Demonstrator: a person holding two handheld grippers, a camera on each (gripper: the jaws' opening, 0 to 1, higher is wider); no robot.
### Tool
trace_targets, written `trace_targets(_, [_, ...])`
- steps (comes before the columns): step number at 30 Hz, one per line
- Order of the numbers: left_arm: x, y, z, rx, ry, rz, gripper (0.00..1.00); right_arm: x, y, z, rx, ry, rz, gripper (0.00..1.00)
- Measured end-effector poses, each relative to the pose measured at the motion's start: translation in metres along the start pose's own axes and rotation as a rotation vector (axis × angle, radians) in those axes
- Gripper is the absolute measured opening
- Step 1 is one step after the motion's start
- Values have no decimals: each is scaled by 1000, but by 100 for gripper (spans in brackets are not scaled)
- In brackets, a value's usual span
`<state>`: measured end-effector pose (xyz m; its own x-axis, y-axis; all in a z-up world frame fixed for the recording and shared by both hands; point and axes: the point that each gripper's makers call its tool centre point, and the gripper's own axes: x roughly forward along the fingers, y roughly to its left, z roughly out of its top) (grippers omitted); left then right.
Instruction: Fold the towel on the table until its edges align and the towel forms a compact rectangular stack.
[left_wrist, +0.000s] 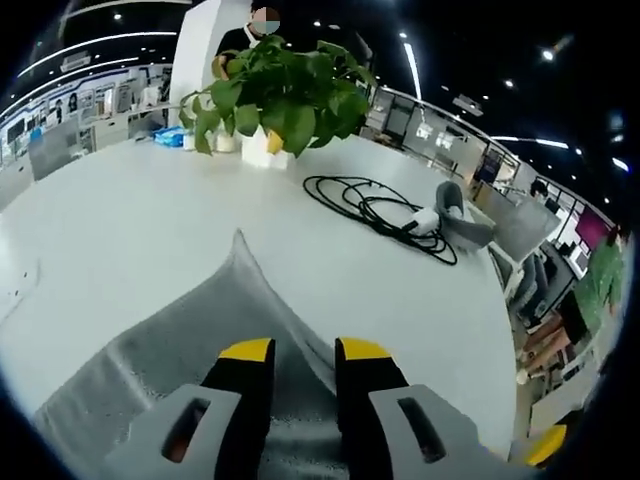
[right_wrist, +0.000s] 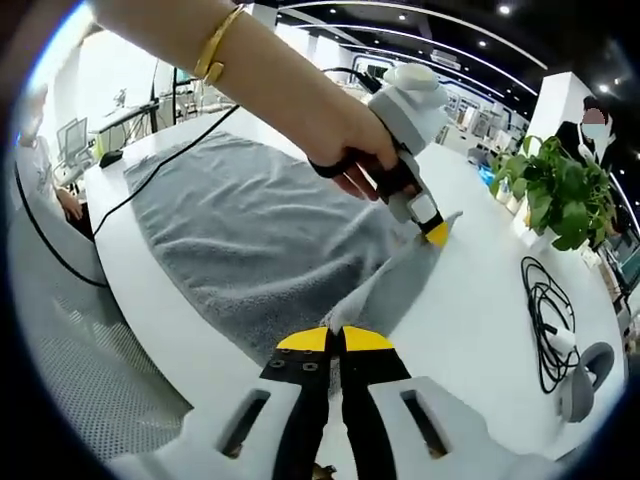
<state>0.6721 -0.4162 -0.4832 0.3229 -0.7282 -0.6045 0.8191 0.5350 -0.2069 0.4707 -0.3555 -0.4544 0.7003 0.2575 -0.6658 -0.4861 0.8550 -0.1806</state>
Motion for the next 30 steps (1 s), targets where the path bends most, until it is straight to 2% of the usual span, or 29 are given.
trace_targets(3, [0, 5, 0, -61, -10, 28, 17, -1, -1, 1, -2, -1, -2, 0])
trace_targets(4, [1, 5, 0, -70, -12, 26, 12, -1, -1, 1, -1, -1, -4, 0])
trace_targets(8, [1, 4, 2, -135, -15, 21, 1, -5, 0, 3, 1, -4, -6, 0])
trace_targets(9, [-1, 5, 0, -152, 5, 41, 1, -6, 0, 4, 0, -6, -6, 0])
trace_targets(10, [-3, 7, -1, -123, 18, 62, 1, -6, 1, 5, 0, -7, -6, 0])
trace_targets(11, [-1, 7, -1, -86, 19, 55, 1, -5, 1, 6, 2, -9, -5, 0])
trace_targets(20, [-10, 15, 12, -94, -19, 45, 1, -2, 12, 28, 3, -47, 16, 0])
trace_targets(22, [-18, 11, 21, -94, -51, 19, 1, -3, 15, 34, 10, -60, 26, 0])
trace_targets(25, [-33, 10, 26, -64, -55, 31, 1, -3, 19, 40, -8, -68, 35, 0])
trace_targets(27, [-34, 13, 25, -59, -54, 37, 1, -4, 22, 46, -9, -77, 41, 0])
trace_targets(30, [-49, 19, 26, -79, -62, 54, 1, -5, 26, 55, 12, -96, 55, 0])
